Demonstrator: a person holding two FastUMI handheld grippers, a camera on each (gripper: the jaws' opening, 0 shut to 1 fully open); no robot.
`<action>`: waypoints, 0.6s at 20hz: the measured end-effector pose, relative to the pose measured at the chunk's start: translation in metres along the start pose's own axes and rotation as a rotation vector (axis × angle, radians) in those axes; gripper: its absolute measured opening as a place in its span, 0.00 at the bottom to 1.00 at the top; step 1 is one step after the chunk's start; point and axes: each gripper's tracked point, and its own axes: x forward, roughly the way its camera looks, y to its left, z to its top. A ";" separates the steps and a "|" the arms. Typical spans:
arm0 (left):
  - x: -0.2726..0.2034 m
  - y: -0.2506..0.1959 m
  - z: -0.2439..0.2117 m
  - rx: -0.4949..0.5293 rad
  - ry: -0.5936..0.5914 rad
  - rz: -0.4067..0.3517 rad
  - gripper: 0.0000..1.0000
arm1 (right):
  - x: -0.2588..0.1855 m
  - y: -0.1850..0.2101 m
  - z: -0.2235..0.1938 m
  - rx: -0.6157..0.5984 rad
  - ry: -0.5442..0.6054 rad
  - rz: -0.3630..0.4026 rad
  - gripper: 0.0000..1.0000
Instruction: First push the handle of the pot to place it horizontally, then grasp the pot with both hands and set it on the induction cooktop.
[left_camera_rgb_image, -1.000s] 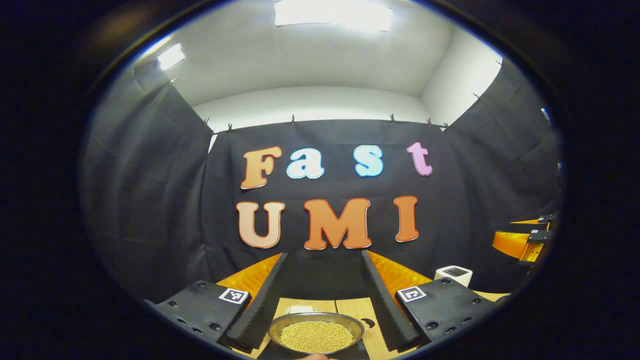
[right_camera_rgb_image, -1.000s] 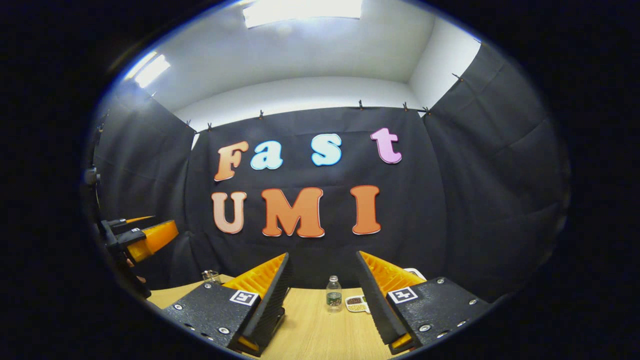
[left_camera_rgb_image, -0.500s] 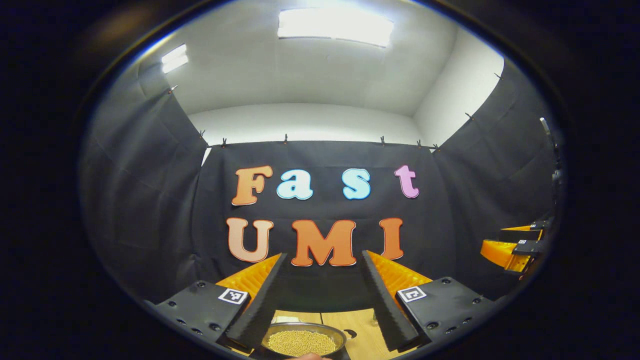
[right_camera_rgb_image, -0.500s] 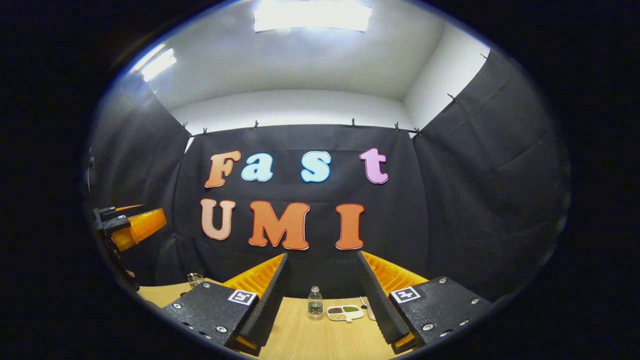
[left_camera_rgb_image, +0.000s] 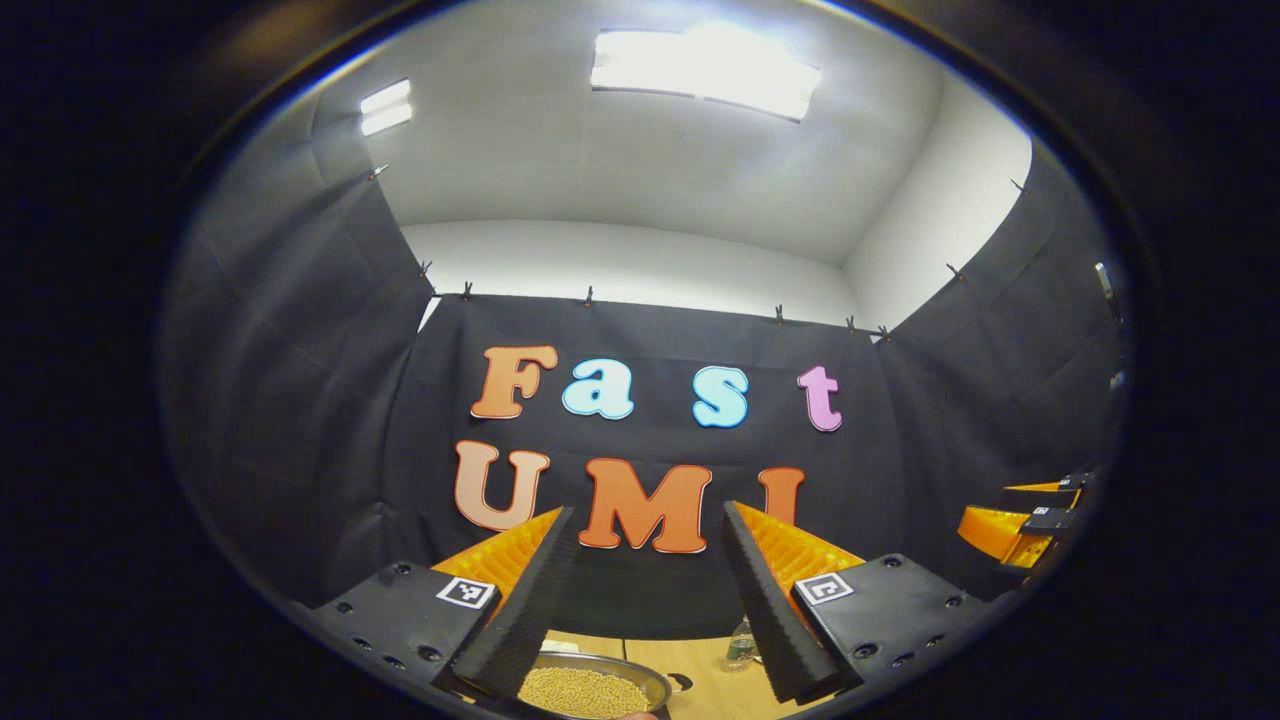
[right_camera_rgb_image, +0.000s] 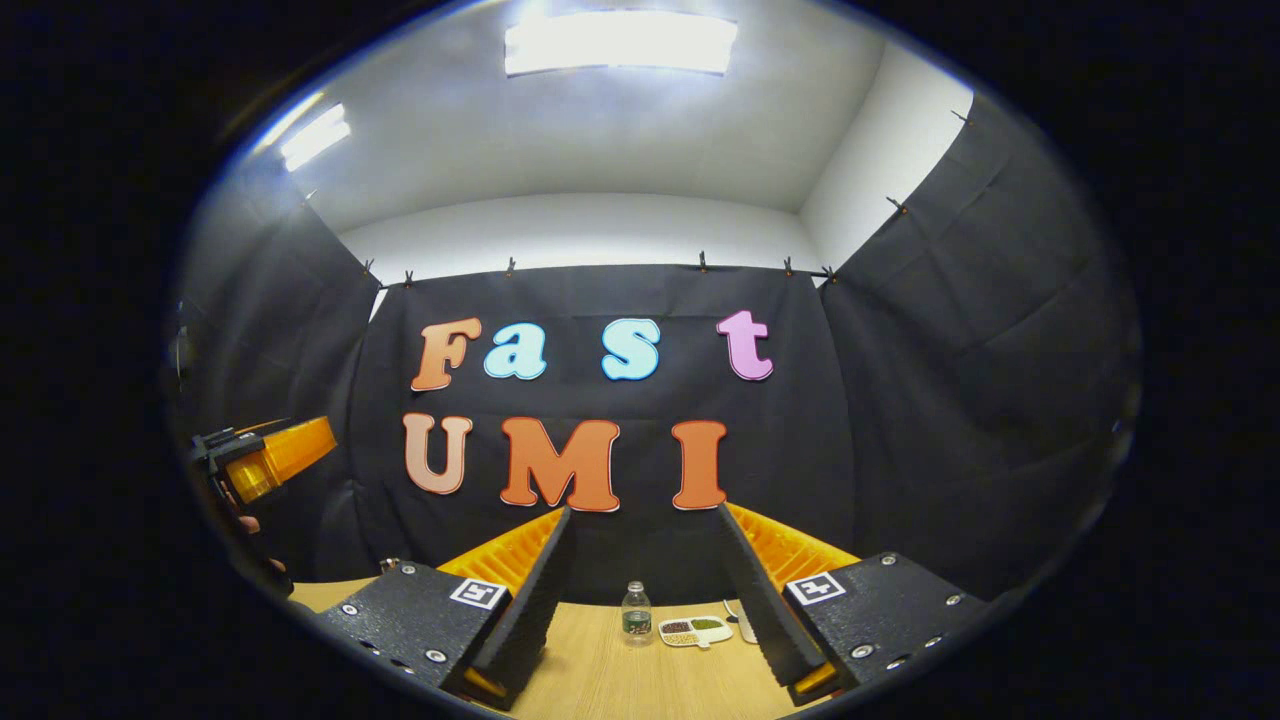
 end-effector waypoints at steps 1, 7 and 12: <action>-0.001 0.000 0.001 -0.001 -0.004 0.000 0.96 | 0.000 -0.004 0.002 -0.010 -0.007 -0.015 0.87; -0.019 0.031 0.017 0.034 -0.132 0.097 0.94 | -0.002 -0.019 -0.005 0.016 -0.023 -0.051 0.87; -0.022 0.030 0.000 0.061 -0.064 0.097 0.93 | -0.004 -0.017 -0.008 0.030 -0.019 -0.050 0.87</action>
